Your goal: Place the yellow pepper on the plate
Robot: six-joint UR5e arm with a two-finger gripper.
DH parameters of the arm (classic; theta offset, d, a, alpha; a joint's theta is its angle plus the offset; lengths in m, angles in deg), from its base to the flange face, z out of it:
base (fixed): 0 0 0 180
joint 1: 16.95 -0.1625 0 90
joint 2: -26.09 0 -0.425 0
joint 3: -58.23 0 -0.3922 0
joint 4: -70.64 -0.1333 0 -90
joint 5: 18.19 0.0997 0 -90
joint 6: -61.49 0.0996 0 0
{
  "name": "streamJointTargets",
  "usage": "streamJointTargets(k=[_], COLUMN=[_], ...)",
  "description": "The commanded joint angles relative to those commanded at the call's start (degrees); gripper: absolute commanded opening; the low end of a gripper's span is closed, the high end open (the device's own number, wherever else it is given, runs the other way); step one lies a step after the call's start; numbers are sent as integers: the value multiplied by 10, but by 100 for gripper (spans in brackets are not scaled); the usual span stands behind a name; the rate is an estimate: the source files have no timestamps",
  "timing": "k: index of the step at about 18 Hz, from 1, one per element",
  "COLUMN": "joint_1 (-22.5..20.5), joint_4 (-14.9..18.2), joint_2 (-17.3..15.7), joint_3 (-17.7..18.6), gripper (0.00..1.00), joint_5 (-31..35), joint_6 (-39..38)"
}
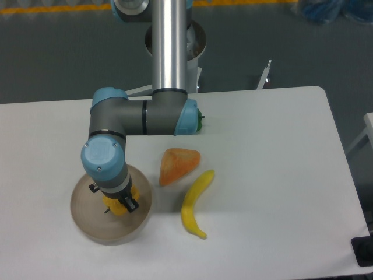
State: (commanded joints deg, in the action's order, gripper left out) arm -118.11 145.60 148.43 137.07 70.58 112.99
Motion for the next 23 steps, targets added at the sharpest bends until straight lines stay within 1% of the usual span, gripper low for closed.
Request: streamJointTargets(k=[4, 7, 9, 11, 12, 14, 15, 17, 19, 23], joint_1=[1, -10, -44, -75, -96, -124, -143, -175, -215, -276], joint_4=[1, -1, -3, 1, 1, -3, -2, -3, -3, -4], joint_2=[-7, -32, -50, -62, -68, -76, -79, -78, -77, -77], joint_3=[-1, -8, -8, -6, -4, 0, 0, 2, 13, 20], gripper=[100, 100, 100, 100, 100, 100, 100, 100, 100, 100], joint_5=[-1, 3, 4, 1, 0, 2, 3, 4, 4, 5], joint_6=[1, 27, 60, 94, 108, 125, 151, 193, 238, 325])
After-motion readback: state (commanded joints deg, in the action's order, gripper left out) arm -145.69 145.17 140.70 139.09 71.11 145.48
